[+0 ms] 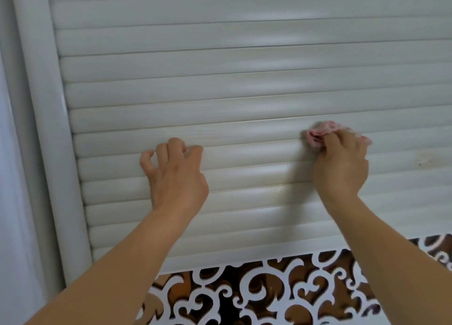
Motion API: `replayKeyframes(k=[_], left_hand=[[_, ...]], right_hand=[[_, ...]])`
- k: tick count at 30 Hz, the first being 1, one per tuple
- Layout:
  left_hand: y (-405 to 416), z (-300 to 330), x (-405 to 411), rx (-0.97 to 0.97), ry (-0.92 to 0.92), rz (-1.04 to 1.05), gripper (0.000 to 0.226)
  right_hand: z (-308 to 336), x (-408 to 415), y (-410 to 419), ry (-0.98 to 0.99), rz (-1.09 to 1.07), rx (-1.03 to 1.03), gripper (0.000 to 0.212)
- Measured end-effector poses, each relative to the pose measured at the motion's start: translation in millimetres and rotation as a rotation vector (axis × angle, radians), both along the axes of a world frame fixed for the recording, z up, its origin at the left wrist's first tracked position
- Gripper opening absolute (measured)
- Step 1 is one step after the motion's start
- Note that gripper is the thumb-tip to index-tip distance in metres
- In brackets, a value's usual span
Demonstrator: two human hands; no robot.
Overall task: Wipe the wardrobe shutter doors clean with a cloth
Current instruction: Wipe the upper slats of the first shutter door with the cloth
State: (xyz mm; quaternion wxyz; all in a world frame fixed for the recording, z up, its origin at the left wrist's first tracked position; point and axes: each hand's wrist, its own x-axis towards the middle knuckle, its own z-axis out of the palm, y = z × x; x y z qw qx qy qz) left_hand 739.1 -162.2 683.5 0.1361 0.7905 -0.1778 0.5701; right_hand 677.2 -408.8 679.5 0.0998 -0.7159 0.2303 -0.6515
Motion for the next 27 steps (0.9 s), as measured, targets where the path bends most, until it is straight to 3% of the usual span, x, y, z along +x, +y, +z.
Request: replayKeyframes(k=[5,11,15,20,23,27], left_hand=[[-15,-2,-5,0.002,0.003,-0.029,0.048],[-12,-2,-11,0.017,0.073,0.002,0.058],[-9,-4,-13,0.026,0.109,0.03,0.059],[-11,-3,-14,0.013,0.123,0.023,0.058],[-10,-4,-11,-0.014,0.118,-0.014,0.059],[6,0,-5,-0.037,0.082,-0.054,0.065]], right_hand=[[-1,24,72,0.066,0.023,-0.396,0.034],[3,27,75,0.121,0.012,-0.626,0.031],[-4,5,11,0.147,-0.036,-0.512,0.035],[-11,-13,-38,0.1,-0.049,-0.151,0.03],[-12,-1,-27,0.005,-0.046,-0.153,0.028],[-15,17,13,-0.058,-0.007,-0.323,0.03]])
